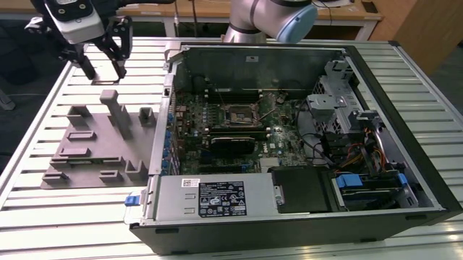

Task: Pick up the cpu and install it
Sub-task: 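Pick up the cpu and move it towards the insertion slot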

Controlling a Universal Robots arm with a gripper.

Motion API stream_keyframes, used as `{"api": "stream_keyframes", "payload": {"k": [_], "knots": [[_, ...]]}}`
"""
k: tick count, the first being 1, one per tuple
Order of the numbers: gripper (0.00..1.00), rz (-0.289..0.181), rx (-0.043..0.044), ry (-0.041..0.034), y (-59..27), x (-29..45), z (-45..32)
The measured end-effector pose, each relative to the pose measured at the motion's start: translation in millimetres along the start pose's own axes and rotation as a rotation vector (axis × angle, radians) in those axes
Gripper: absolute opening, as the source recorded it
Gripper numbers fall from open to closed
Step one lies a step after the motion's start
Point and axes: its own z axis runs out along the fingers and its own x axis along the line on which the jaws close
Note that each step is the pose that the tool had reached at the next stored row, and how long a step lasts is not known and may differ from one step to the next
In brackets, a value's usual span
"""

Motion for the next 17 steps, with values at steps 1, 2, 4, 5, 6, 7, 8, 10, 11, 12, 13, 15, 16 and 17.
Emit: {"api": "stream_keyframes", "payload": {"k": [1,2,4,5,6,7,8,10,11,12,13,15,16,17], "knots": [[0.54,0.000,-0.0001,-0.0001,0.0,-2.5,0.2],[0.54,0.000,-0.0001,0.0000,0.0,-5.2,0.3],[0.54,0.000,0.0000,0.0000,0.0,-10.2,0.4],[0.54,0.000,-0.0001,-0.0001,0.0,-12.6,0.6],[0.54,0.000,0.0000,0.0000,0.0,-15.1,0.6],[0.54,0.000,0.0000,0.0000,0.0,-17.5,0.7],[0.54,0.000,0.0000,0.0000,0.1,-20.2,0.9],[0.54,0.000,0.0000,0.0000,0.1,-25.3,1.0],[0.54,0.000,0.0000,0.0000,0.1,-27.8,1.1],[0.54,0.000,-0.0001,0.0000,0.1,-30.3,1.3],[0.54,0.000,-0.0001,0.0000,0.1,-32.8,1.4],[0.54,0.000,0.0000,0.0000,0.1,-37.9,1.5],[0.54,0.000,0.0000,0.0000,0.1,-40.4,1.7],[0.54,0.000,0.0000,0.0000,0.1,-43.3,1.8]]}}
